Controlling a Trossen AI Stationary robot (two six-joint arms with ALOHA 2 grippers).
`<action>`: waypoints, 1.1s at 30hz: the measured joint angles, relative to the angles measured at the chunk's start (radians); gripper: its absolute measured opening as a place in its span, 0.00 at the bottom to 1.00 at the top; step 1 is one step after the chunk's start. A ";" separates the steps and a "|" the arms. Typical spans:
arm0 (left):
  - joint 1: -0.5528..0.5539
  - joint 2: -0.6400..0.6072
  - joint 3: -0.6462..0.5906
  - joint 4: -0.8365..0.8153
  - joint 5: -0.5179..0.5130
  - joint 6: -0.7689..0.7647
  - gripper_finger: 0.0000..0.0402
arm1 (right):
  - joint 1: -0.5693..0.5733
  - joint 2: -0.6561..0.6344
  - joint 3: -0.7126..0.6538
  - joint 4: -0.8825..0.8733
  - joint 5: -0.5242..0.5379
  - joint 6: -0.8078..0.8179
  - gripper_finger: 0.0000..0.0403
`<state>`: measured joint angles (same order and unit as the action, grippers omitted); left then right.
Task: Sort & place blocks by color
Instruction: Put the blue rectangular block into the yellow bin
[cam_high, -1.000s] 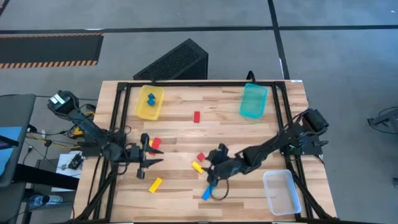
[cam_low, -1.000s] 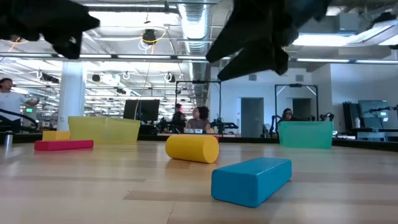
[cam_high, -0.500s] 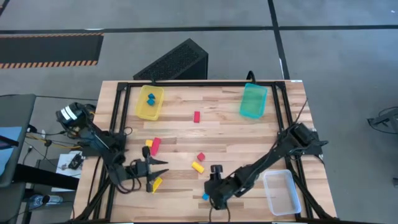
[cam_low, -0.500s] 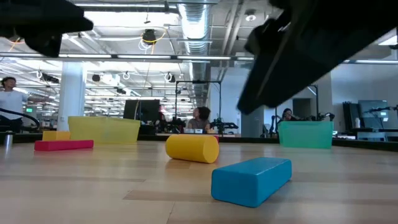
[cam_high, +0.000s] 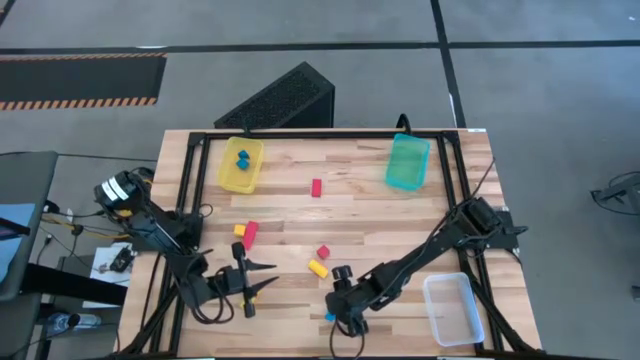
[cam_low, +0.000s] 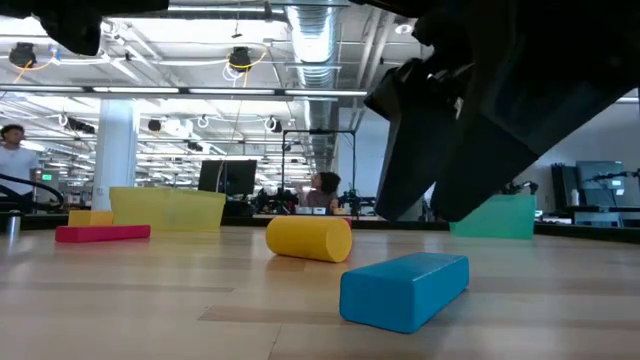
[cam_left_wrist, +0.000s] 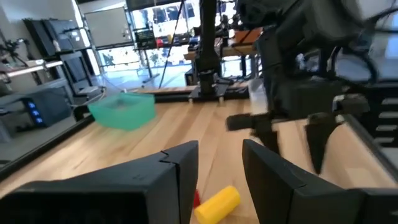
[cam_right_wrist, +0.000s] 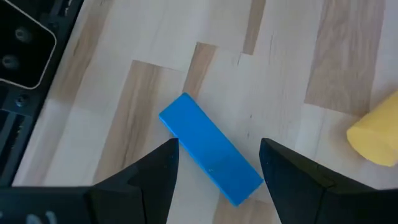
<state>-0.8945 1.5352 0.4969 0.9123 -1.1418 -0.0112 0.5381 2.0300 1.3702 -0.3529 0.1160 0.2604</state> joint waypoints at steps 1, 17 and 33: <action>0.000 0.000 0.000 -0.017 -0.003 0.000 0.29 | -0.004 0.010 0.001 0.011 0.004 0.000 0.62; 0.013 0.001 0.000 -0.116 0.010 -0.036 0.29 | 0.019 0.075 0.000 0.014 0.036 0.045 0.61; 0.076 0.004 -0.001 -0.230 0.124 -0.223 0.38 | 0.031 0.064 -0.005 -0.055 0.423 0.156 0.21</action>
<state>-0.8186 1.5393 0.4960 0.6822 -1.0173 -0.2341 0.5692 2.0941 1.3653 -0.4077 0.5394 0.4166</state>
